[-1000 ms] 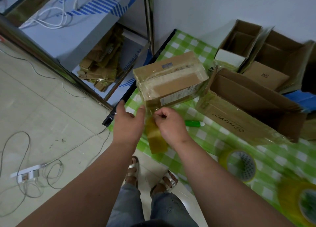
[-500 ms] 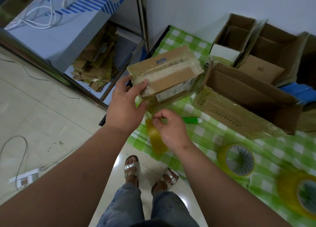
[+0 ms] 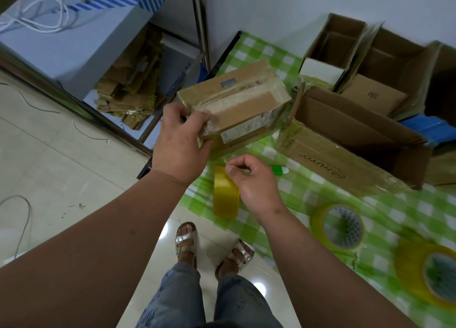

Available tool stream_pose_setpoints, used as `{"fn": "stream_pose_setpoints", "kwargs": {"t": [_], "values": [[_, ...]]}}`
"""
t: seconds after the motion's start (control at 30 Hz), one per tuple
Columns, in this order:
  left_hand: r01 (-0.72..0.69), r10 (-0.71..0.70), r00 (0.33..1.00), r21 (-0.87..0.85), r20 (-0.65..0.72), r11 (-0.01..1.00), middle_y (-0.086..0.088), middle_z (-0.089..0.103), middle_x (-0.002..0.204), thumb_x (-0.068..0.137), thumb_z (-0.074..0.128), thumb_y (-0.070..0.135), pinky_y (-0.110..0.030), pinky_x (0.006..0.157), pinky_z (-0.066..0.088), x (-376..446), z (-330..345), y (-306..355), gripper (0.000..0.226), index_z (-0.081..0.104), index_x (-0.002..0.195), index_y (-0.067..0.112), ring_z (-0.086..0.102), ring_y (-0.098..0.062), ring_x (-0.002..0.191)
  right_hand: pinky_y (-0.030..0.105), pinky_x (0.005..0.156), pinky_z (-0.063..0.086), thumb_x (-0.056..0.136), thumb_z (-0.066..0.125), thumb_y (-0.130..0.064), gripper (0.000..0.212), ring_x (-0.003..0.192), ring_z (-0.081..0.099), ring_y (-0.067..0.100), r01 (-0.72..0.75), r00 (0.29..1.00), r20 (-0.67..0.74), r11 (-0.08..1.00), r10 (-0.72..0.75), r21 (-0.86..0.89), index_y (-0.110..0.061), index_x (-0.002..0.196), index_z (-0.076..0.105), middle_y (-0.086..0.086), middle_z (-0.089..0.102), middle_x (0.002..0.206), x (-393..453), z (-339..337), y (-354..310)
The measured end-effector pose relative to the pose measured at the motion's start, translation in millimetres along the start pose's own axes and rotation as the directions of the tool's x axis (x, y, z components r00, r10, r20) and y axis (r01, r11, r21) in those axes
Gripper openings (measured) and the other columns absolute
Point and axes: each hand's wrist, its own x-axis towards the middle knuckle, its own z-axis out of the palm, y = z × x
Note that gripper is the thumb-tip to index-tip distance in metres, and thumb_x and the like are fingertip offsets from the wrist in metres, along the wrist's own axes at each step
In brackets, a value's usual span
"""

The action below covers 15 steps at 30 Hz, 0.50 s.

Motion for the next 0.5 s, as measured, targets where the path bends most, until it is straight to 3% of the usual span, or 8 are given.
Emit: {"fn": "stream_pose_setpoints", "kwargs": {"t": [0.1,0.27,0.43,0.5], "values": [[0.018,-0.018,1.000,-0.031,-0.011,0.999,-0.021,0.045,0.117,0.071,0.084,0.011,-0.035,0.076,0.050,1.5,3.4,2.6,0.059,0.062,0.126,0.013,0.052,-0.029,0.097,0.000,0.068,0.038,0.091,0.066,-0.014,0.022,0.081,0.056,-0.015,0.007,1.000,0.016,1.000,-0.007,0.011,-0.028,0.075,0.061,-0.016,0.066,0.091,3.6,0.4,-1.4],[0.025,-0.026,0.999,0.037,0.043,0.999,-0.016,0.064,0.101,0.090,0.068,0.018,-0.038,0.064,0.047,-7.4,3.3,-4.3,0.059,0.047,0.145,0.024,0.060,-0.035,0.087,0.012,0.082,0.045,0.092,0.065,-0.014,0.015,0.096,0.060,-0.002,-0.006,1.000,0.022,0.999,0.005,0.051,-0.024,0.081,0.063,-0.009,0.070,0.103,7.6,-3.1,0.0],[0.015,-0.018,0.998,0.048,0.058,0.999,-0.015,0.061,0.083,0.091,0.060,0.015,-0.039,0.058,0.048,-9.8,-0.9,-1.5,0.059,0.044,0.147,0.028,0.057,-0.033,0.073,0.003,0.071,0.043,0.092,0.065,-0.017,0.018,0.089,0.061,-0.007,-0.007,1.000,-0.001,0.998,0.007,0.061,-0.028,0.079,0.063,-0.014,0.070,0.099,8.4,-3.0,2.4],[-0.012,0.009,0.999,0.054,0.054,0.998,-0.014,0.057,0.085,0.088,0.062,0.011,-0.040,0.059,0.048,-6.7,-5.3,-5.1,0.061,0.049,0.144,0.029,0.054,-0.032,0.073,0.003,0.069,0.043,0.092,0.065,-0.017,0.018,0.087,0.061,-0.007,-0.013,1.000,-0.002,0.997,0.014,0.074,-0.028,0.079,0.063,-0.015,0.070,0.097,9.4,-2.9,2.6]]}}
